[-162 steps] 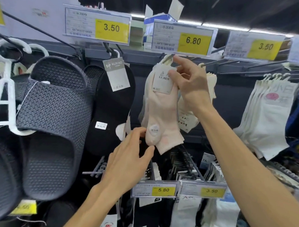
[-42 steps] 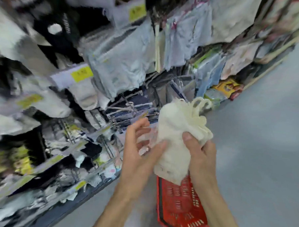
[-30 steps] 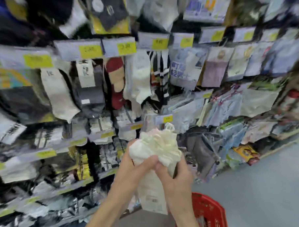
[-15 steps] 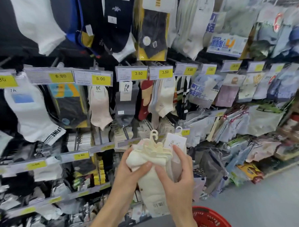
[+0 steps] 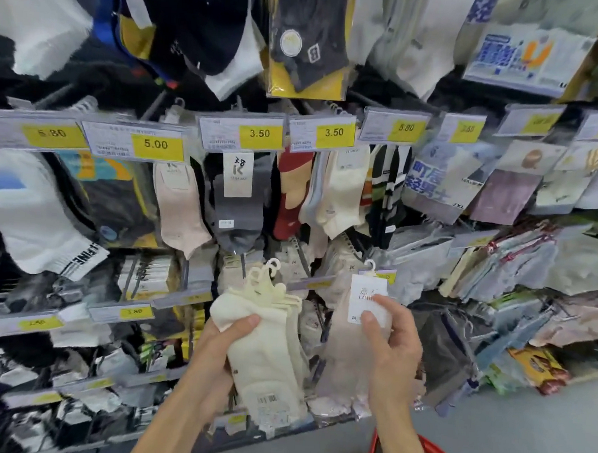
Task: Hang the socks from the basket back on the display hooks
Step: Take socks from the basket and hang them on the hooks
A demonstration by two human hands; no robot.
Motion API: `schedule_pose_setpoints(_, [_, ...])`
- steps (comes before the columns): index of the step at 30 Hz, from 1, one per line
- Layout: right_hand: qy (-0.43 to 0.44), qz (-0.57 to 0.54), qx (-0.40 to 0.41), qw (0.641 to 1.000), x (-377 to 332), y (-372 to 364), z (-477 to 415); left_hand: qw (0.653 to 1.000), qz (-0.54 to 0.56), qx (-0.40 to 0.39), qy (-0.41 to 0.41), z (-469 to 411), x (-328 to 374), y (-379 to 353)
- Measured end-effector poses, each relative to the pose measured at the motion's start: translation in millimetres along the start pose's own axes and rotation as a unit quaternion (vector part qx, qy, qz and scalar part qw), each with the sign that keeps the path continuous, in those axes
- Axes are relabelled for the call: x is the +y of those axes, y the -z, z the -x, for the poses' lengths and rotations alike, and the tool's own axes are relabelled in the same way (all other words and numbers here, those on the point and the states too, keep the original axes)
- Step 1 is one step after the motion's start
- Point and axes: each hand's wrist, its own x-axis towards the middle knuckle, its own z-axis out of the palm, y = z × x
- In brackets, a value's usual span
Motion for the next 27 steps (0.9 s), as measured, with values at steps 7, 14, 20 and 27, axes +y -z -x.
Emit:
schedule_pose_setpoints(7, [0.002, -0.106, -0.054, 0.993, -28, 7, -86, 0.999, -0.002, 0.016, -0.032, -38, 8, -56])
schedule_pose_setpoints(14, [0.048, -0.122, -0.054, 0.990, -38, -20, -153, 0.998, -0.029, 0.019, -0.057, -55, 19, -85])
schedule_pose_setpoints(20, [0.073, -0.072, -0.080, 0.992, -46, -61, -218, 0.997, -0.044, -0.004, -0.064, -65, 27, -94])
schedule_pose_setpoints(27, [0.074, -0.001, -0.103, 0.992, -31, -83, -251, 0.998, -0.022, -0.012, -0.058, -82, 28, -99])
